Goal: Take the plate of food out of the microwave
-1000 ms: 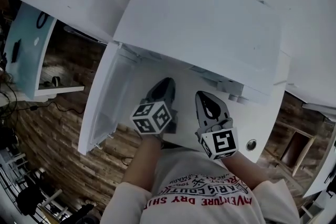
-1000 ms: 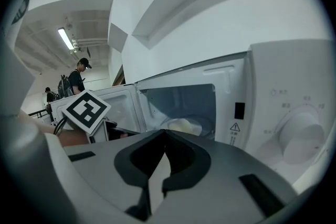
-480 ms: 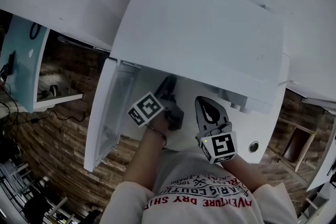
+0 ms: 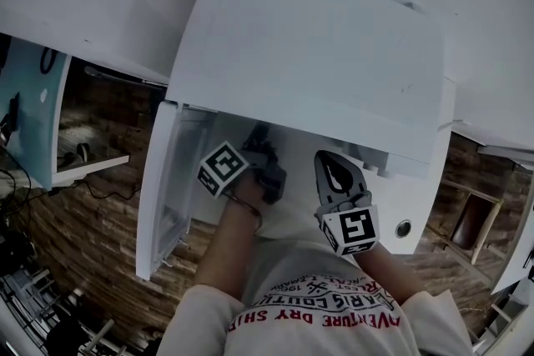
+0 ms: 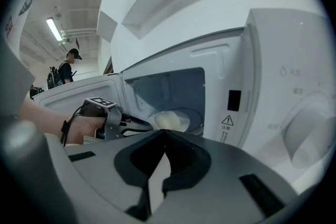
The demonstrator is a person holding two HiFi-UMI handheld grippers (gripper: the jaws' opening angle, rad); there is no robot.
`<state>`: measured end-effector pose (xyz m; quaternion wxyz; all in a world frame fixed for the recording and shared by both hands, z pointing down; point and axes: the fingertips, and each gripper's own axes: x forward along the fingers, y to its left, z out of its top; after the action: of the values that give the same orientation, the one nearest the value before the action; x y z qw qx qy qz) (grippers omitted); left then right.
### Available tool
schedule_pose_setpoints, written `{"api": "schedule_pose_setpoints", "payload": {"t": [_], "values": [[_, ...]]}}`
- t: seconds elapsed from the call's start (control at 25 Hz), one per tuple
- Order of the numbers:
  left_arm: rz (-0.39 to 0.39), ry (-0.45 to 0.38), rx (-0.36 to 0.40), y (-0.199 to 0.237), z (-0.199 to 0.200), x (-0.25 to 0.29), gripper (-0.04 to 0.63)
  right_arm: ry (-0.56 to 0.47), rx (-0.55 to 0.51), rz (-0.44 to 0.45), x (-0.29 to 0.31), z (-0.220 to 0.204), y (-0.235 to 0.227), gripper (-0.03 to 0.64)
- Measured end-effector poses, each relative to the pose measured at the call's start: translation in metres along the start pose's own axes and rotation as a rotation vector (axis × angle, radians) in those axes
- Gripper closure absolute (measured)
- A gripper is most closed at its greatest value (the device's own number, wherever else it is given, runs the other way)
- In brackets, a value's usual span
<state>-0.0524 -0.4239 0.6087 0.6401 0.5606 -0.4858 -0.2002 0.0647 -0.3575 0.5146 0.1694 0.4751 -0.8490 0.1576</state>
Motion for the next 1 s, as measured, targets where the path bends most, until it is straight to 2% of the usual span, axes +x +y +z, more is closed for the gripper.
{"api": "schedule_pose_setpoints", "payload": {"t": [0.24, 0.28, 0.32, 0.48, 0.6, 1.0], "values": [[-0.023, -0.008, -0.038, -0.003, -0.001, -0.002, 0.519, 0.002, 0.008, -0.026, -0.002, -0.001, -0.009, 0.606], [-0.032, -0.012, -0.04, -0.005, -0.001, -0.003, 0.531, 0.001, 0.006, -0.025, -0.002, 0.0, -0.009, 0.606], [-0.039, -0.015, -0.04, -0.008, -0.001, -0.004, 0.572, -0.001, 0.003, -0.024, -0.003, 0.0, -0.008, 0.606], [-0.058, -0.019, -0.051, -0.011, -0.003, -0.011, 0.574, -0.001, -0.002, -0.015, -0.006, 0.0, -0.002, 0.606], [-0.105, -0.026, -0.06, -0.016, -0.003, -0.015, 0.578, 0.004, -0.003, -0.007, -0.009, -0.002, 0.002, 0.606], [-0.171, -0.026, -0.02, -0.031, -0.009, -0.029, 0.578, 0.004, -0.014, -0.014, -0.026, -0.004, 0.0, 0.606]]}}
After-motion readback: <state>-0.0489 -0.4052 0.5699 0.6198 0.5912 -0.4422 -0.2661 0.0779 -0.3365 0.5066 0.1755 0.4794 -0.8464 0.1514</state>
